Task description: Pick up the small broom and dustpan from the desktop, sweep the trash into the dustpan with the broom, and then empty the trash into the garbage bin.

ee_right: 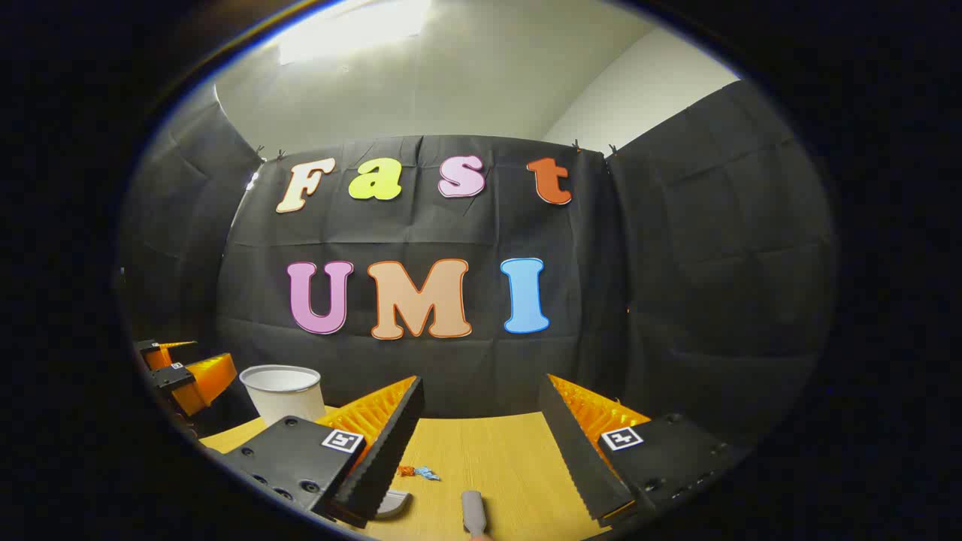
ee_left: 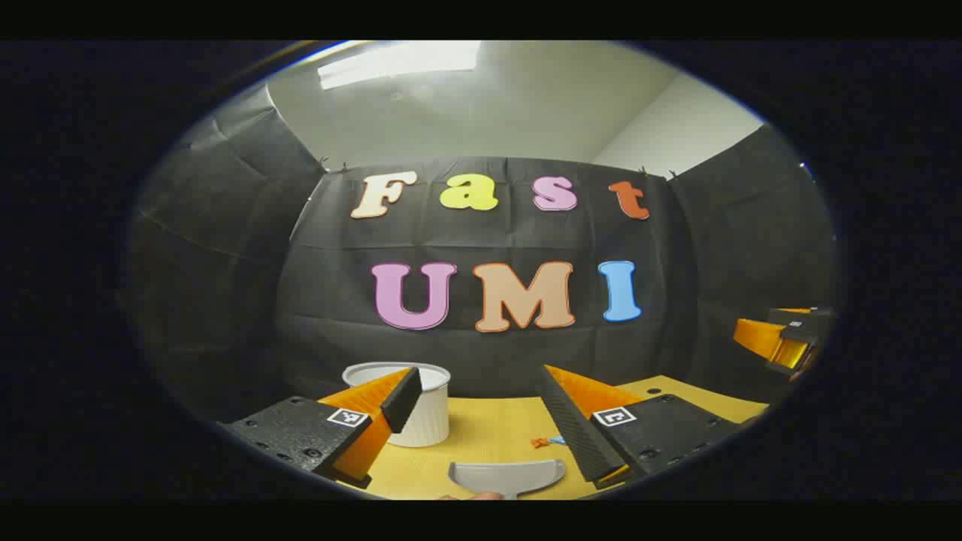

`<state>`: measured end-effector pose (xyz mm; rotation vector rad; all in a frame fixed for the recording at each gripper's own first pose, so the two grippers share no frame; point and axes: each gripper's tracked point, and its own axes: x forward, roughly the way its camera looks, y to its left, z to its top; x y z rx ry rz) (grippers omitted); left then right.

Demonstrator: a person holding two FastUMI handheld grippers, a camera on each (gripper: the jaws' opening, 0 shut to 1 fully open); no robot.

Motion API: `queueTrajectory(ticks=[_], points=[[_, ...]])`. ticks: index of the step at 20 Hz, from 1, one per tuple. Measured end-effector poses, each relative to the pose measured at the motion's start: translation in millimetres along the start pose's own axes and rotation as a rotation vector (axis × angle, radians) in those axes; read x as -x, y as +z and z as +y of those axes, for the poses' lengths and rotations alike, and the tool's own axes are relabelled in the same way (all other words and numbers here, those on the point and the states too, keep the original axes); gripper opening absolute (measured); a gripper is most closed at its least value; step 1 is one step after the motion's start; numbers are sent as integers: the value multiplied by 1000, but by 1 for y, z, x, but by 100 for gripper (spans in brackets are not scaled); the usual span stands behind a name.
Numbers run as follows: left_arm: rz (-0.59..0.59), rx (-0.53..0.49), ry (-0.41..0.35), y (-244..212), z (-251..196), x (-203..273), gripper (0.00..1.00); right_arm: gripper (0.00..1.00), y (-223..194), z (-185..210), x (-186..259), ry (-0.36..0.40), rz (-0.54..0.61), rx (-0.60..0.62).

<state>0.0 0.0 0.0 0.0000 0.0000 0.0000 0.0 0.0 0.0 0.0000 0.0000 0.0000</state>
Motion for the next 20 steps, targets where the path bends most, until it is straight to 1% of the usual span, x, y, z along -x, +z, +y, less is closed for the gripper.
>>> queueTrajectory(ticks=[1,5,14,20], points=[[10,7,2,-2,-1,0,92,97,0,2,-1,8,3,1],[18,-2,21,-4,3,-1,93,98,-1,3,-2,23,13,12],[21,3,27,-6,1,-1,92,98,-2,1,-5,21,22,10],[20,-7,27,-5,-1,-1,92,98,-2,3,-7,43,28,10]])
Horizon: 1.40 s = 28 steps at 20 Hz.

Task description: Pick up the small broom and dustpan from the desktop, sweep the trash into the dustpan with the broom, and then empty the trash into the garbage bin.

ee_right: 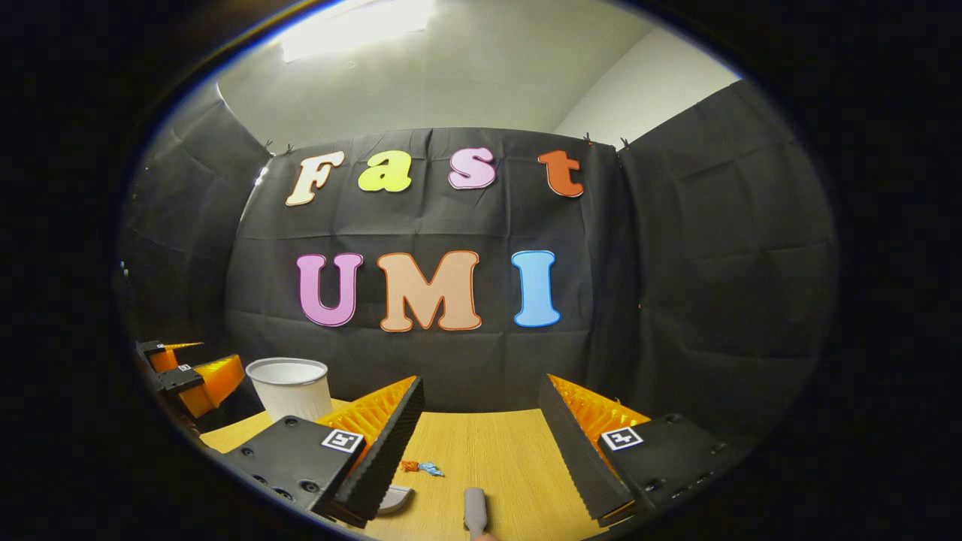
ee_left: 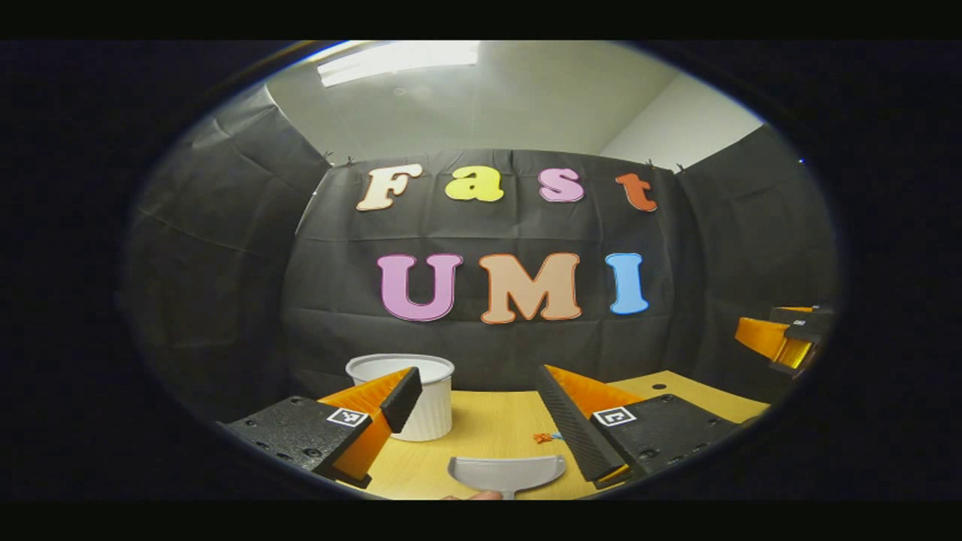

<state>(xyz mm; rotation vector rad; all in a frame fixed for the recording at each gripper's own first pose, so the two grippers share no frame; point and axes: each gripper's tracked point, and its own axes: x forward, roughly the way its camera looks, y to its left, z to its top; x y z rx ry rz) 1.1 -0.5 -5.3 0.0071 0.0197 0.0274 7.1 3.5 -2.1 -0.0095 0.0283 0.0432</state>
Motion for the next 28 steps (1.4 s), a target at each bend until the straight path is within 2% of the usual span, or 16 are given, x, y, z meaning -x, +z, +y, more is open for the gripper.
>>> queueTrajectory(ticks=[11,19,24,28], points=[[5,-25,14,2,-6,3,93,98,1,2,-3,42,-5,10],[19,-42,29,-1,-21,6,92,98,-16,-6,-5,90,33,17],[50,-65,49,-13,-33,7,93,99,-40,-16,-6,140,72,50],[139,-120,37,-44,-39,12,93,99,-79,-20,-10,182,187,38]])
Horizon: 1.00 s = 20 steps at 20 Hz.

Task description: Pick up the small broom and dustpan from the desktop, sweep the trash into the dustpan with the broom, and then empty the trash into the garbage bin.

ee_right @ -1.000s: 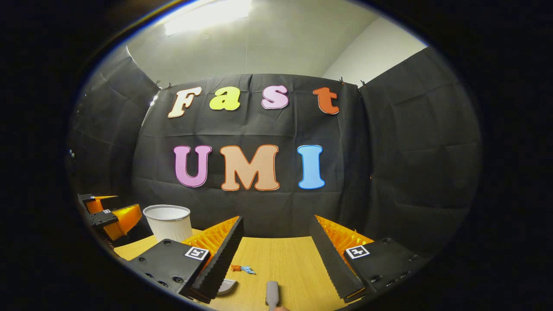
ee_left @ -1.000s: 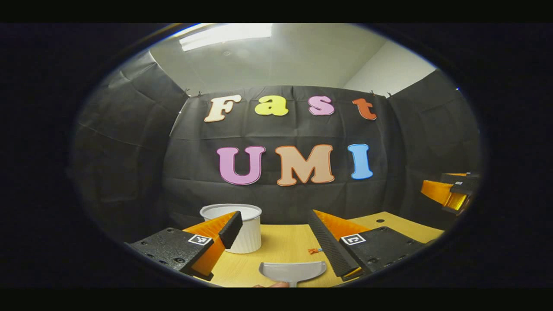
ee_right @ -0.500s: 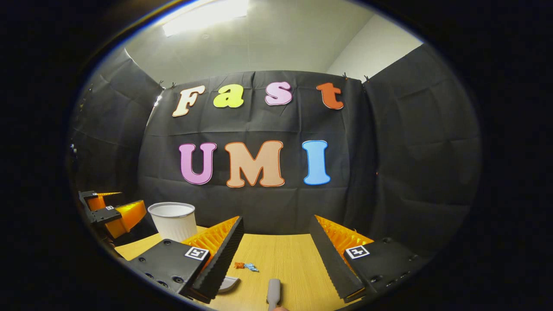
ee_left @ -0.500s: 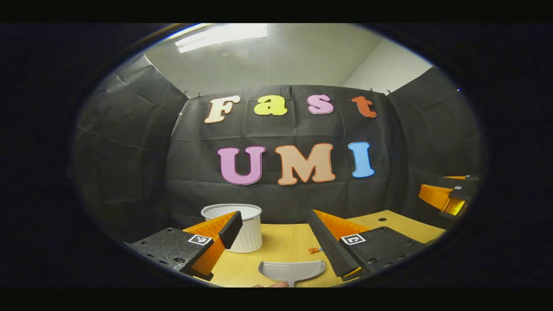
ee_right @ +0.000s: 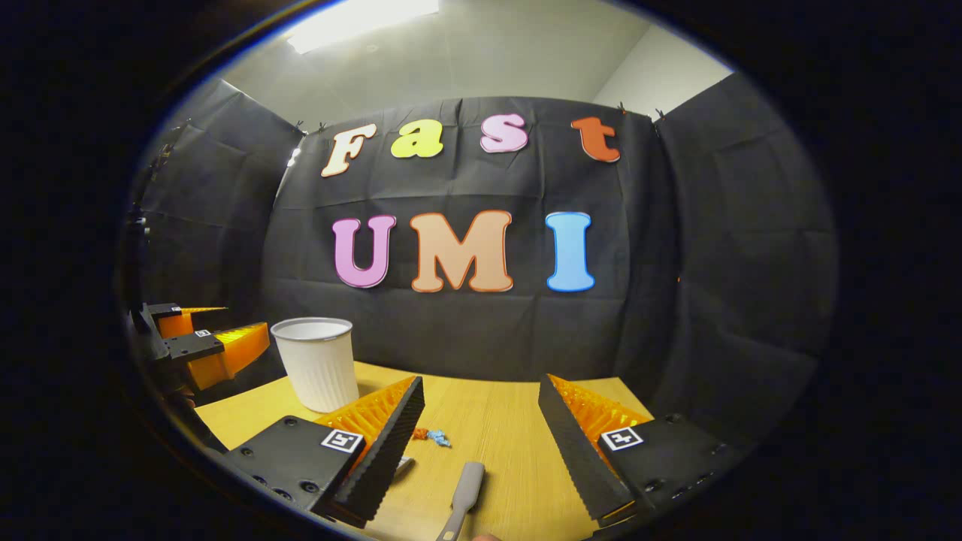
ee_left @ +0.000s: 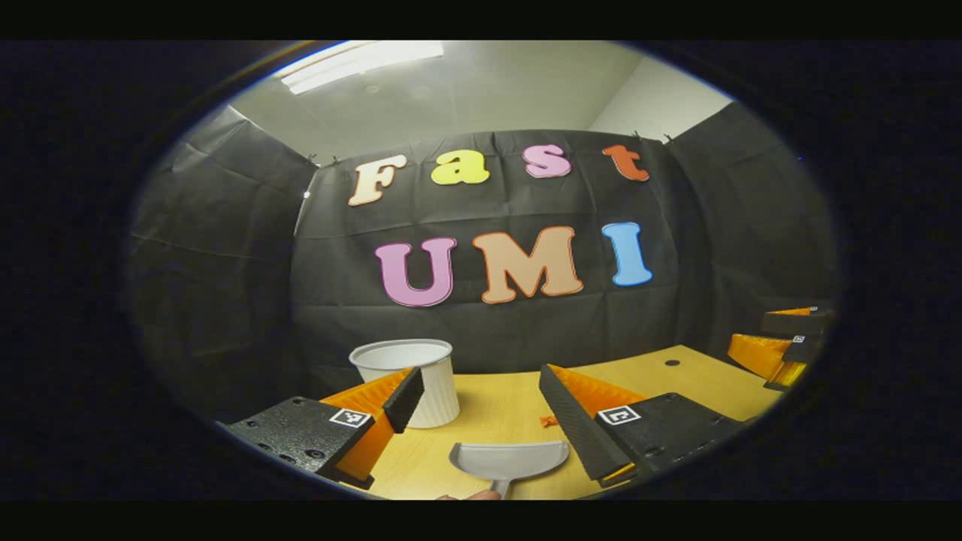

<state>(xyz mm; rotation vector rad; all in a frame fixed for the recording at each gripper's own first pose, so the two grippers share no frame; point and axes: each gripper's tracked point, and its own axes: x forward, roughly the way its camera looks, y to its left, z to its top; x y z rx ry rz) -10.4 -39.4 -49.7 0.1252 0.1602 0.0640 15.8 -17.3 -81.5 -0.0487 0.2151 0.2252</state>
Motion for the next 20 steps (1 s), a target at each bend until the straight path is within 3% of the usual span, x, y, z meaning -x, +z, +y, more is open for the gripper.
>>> queueTrajectory(ticks=[1,2,3,4,6,15,20], points=[[36,-2,-15,-12,-4,-1,99,99,-11,0,-4,9,42,-5],[77,-2,-30,-26,-8,-2,95,99,-23,3,-6,23,82,-12],[124,0,-48,-43,-12,-3,100,99,-36,7,-9,39,126,-19],[171,-1,-61,-62,-16,-3,95,99,-49,10,-13,48,165,-23],[285,-11,-84,-100,-20,-2,94,99,-76,15,-22,57,260,-44],[650,-45,-83,-233,-17,19,95,96,-191,22,-42,40,593,10],[785,-55,-81,-274,-18,37,100,99,-243,16,-33,30,745,42]])
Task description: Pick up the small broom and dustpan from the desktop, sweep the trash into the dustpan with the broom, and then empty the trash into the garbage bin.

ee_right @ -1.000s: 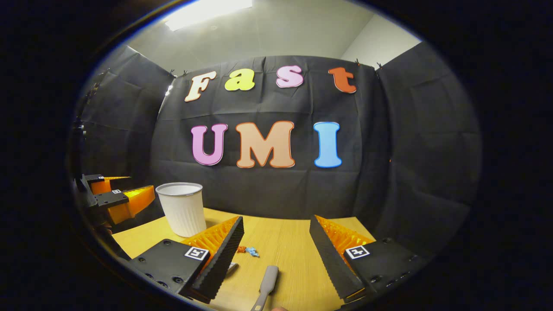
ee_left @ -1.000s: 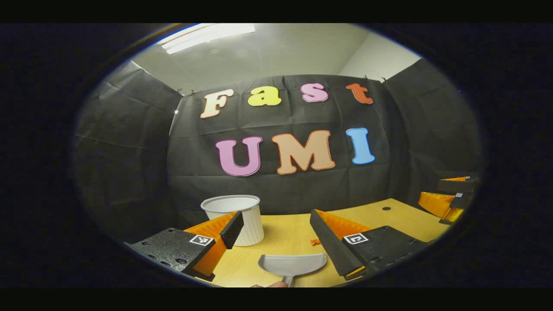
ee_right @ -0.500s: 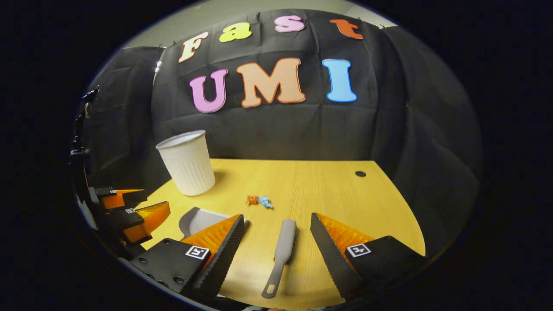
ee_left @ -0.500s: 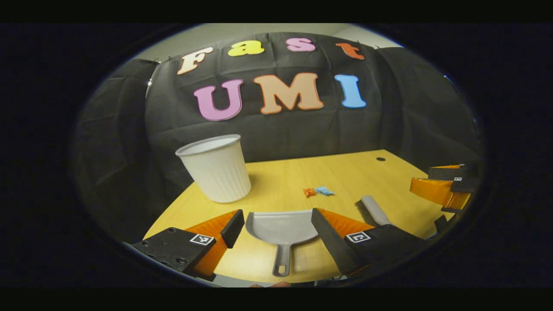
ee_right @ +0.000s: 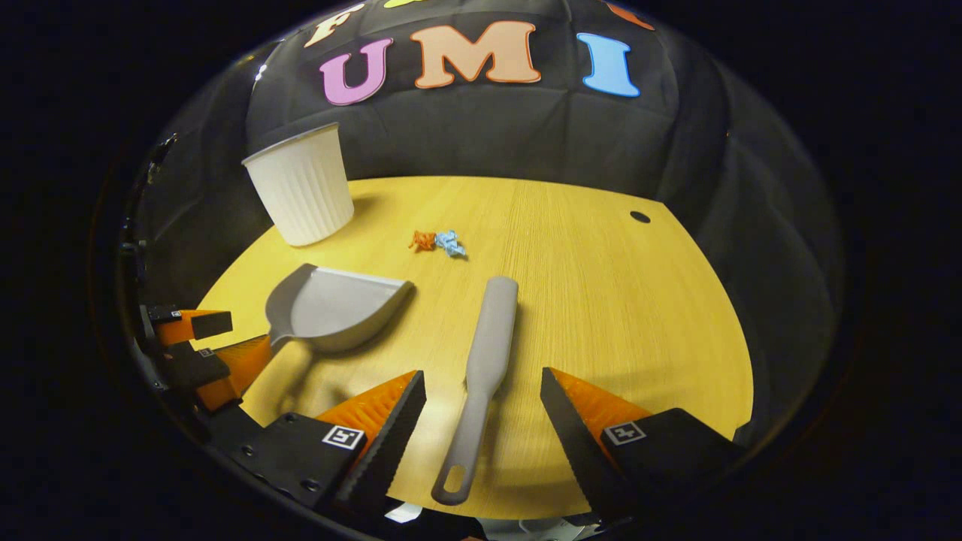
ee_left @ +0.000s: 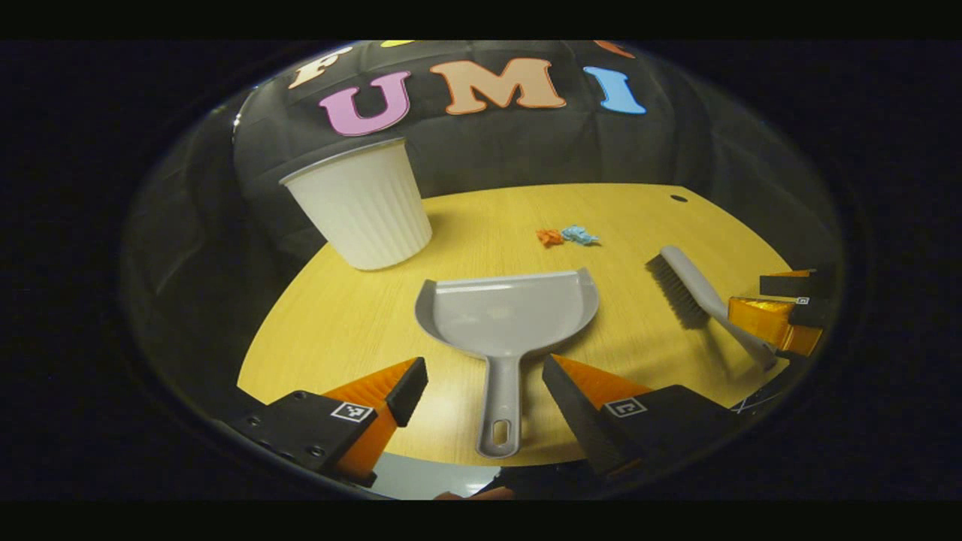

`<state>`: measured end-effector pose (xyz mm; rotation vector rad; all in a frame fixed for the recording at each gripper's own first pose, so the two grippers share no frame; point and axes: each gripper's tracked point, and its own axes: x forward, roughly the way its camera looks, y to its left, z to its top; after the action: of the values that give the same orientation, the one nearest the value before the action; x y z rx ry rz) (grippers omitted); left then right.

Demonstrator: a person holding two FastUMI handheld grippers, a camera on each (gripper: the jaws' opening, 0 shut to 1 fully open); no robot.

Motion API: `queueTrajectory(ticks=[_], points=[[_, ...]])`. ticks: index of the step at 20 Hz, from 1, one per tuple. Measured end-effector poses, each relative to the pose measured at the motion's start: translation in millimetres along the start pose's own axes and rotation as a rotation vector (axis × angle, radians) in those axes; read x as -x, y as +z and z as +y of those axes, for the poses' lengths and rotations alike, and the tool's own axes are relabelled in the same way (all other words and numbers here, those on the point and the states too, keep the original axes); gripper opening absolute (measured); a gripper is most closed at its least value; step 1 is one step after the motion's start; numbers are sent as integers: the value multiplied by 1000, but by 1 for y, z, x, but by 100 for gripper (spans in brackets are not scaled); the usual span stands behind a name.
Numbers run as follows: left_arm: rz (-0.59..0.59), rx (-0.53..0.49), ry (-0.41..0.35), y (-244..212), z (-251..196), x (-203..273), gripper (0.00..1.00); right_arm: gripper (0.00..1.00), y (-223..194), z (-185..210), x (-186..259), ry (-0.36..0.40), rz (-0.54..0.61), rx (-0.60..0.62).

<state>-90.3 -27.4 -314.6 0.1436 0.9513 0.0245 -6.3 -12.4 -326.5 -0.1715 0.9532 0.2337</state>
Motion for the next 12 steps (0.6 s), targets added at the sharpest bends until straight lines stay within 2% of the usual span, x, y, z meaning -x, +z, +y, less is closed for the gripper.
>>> queueTrajectory(ticks=[1,2,3,4,5,6,8,9,10,11,12], points=[[24,-5,0,-6,-1,-4,95,99,-7,-1,-5,-3,29,1],[46,-15,-1,-14,-3,-7,95,99,-12,0,-11,-4,57,2],[73,-27,-2,-21,-5,-11,100,96,-18,-1,-16,-9,89,7],[99,-41,-4,-27,-6,-14,100,99,-24,-2,-21,-6,125,12],[128,-57,-3,-32,-7,-17,95,95,-31,-2,-26,-4,167,17],[154,-76,-1,-38,-8,-20,95,92,-37,-2,-30,-2,212,24],[182,-105,-6,-44,-12,-29,91,80,-47,-2,-40,-2,288,35],[202,-113,-17,-47,-15,-32,81,65,-52,-5,-43,-17,327,46],[230,-115,-24,-53,-17,-34,74,57,-56,-7,-44,-23,362,56],[261,-113,-28,-59,-18,-37,62,40,-59,-7,-44,-24,392,60],[256,-101,-20,-56,-16,-37,61,34,-59,-6,-41,-10,418,73]])
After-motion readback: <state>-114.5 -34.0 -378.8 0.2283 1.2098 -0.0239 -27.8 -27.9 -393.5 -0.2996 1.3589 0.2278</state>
